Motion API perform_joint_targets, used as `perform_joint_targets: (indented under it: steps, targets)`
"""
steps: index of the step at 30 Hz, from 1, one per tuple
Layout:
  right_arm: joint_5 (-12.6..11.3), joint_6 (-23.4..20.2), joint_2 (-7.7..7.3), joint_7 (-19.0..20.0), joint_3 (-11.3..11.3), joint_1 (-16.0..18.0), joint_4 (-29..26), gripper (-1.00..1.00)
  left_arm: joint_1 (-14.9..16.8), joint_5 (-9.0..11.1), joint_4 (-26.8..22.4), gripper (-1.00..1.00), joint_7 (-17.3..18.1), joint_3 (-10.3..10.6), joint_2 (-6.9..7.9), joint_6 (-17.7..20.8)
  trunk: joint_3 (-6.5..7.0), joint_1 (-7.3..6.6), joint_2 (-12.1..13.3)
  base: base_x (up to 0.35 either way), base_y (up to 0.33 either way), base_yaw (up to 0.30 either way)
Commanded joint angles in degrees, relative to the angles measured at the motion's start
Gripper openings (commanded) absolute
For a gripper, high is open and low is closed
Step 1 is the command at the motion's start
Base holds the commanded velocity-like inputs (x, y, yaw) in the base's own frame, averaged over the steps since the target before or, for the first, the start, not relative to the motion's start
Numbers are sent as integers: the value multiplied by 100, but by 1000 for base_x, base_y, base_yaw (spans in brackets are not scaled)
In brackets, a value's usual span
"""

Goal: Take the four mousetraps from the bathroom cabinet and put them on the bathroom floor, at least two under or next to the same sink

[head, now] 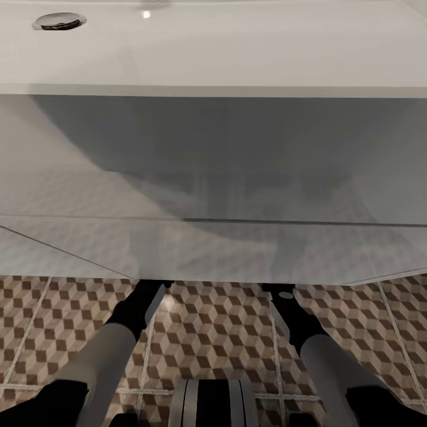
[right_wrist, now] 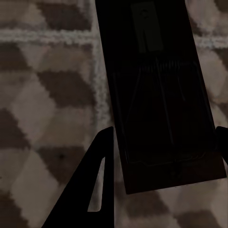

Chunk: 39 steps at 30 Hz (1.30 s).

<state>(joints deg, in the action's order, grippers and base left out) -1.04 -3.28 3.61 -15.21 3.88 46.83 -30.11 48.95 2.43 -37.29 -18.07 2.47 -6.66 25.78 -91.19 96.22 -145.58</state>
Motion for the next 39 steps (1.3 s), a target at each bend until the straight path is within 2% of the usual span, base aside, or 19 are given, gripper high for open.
perform_joint_targets:
  steps: [1,11,18,27,39]
  targets:
    - [-17,-2,-4,-46,39,1,7,-100,24,17,50,-100,-47,26,2,31,-3,-1,-1,0,0,0]
    - [-3,861,-1,-43,38,1,817,-100,127,28,527,-100,-47,26,1,-359,-3,-1,-1,0,0,0]
    - [-5,1007,-1,-1,42,1,928,-100,131,31,724,-100,-47,26,0,-432,-3,-1,-1,0,0,0]
    - [-6,1260,0,42,43,1,949,-100,132,38,999,-100,-47,22,-10,-951,-3,-1,-1,0,0,0]
    - [-37,1494,3,86,40,1,1055,-100,132,38,1104,-100,-47,24,-10,-1052,-3,-1,-1,0,0,0]
